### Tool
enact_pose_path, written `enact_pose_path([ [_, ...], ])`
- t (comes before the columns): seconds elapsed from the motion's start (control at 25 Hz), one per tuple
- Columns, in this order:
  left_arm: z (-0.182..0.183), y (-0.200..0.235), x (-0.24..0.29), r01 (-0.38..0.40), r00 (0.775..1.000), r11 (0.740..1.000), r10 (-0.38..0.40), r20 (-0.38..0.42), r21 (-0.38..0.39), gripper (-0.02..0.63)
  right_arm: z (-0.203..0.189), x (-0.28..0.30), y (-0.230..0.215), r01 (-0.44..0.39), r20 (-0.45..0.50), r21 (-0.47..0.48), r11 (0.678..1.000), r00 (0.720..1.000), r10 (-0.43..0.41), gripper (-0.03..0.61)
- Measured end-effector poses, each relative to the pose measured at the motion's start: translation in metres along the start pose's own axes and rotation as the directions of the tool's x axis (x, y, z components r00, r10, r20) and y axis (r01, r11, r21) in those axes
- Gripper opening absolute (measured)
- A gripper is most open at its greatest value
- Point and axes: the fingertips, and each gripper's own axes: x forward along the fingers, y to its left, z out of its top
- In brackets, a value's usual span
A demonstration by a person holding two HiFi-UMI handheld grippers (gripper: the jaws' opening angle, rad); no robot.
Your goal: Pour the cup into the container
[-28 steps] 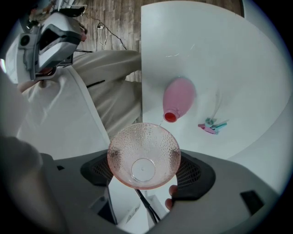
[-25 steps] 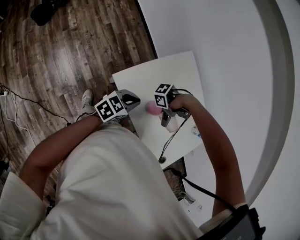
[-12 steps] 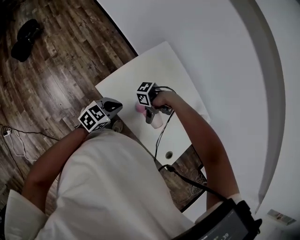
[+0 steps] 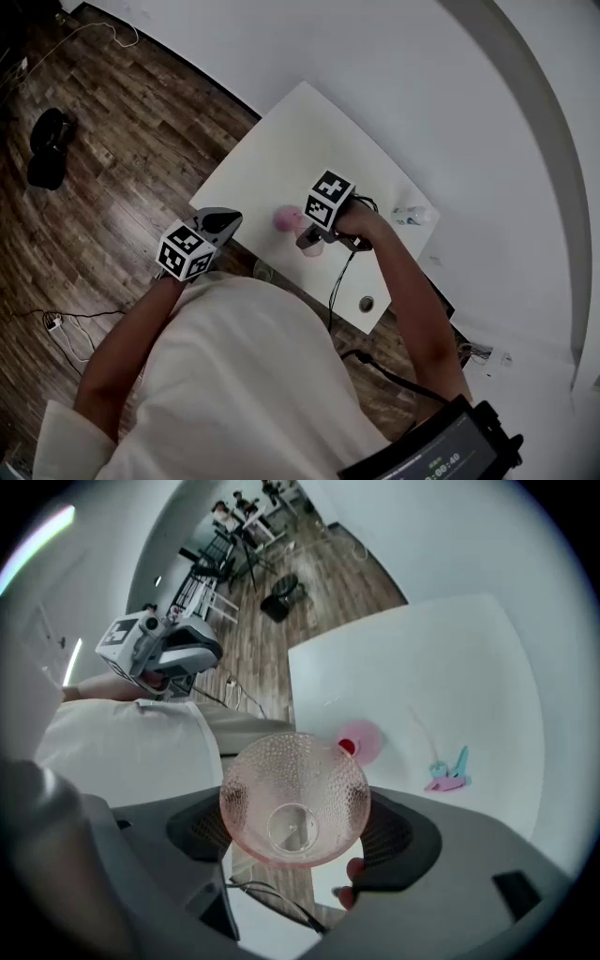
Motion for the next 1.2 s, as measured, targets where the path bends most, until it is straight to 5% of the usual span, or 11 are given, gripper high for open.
enact_pose_path([
  [0.12, 0.019, 0.002, -0.002, -0.021, 0.999, 1.000, 0.022, 0.037, -0.013, 0.011, -0.006, -0.024, -0.003, 0.059, 0.168, 0.020, 0.998, 0.984, -0.061, 0.385],
  [0.24, 0.036, -0.001, -0.002, -0.037, 0.997, 0.999, 0.038, 0.067, -0.016, 0.011, -0.014, -0.047, -0.005, 0.123, 0.328, 0.036, 0.992, 0.936, -0.128, 0.385],
  [0.48, 0.059, -0.022, 0.013, -0.031, 0.996, 0.999, 0.031, 0.078, 0.007, 0.011, -0.031, -0.083, -0.009, 0.243, 0.602, 0.066, 0.968, 0.764, -0.233, 0.385],
  [0.88, 0.058, -0.056, 0.048, -0.038, 0.999, 0.996, 0.036, 0.017, 0.085, 0.011, -0.086, -0.095, -0.034, 0.346, 0.766, 0.220, 0.912, 0.518, -0.381, 0.385],
  [1.0, 0.058, -0.062, 0.059, -0.081, 0.997, 0.991, 0.079, 0.020, 0.109, 0.011, -0.107, -0.090, -0.045, 0.378, 0.771, 0.254, 0.890, 0.477, -0.422, 0.385],
  [1.2, 0.051, -0.070, 0.072, -0.129, 0.992, 0.982, 0.127, 0.017, 0.136, 0.011, -0.132, -0.067, -0.055, 0.366, 0.768, 0.286, 0.885, 0.464, -0.440, 0.385],
])
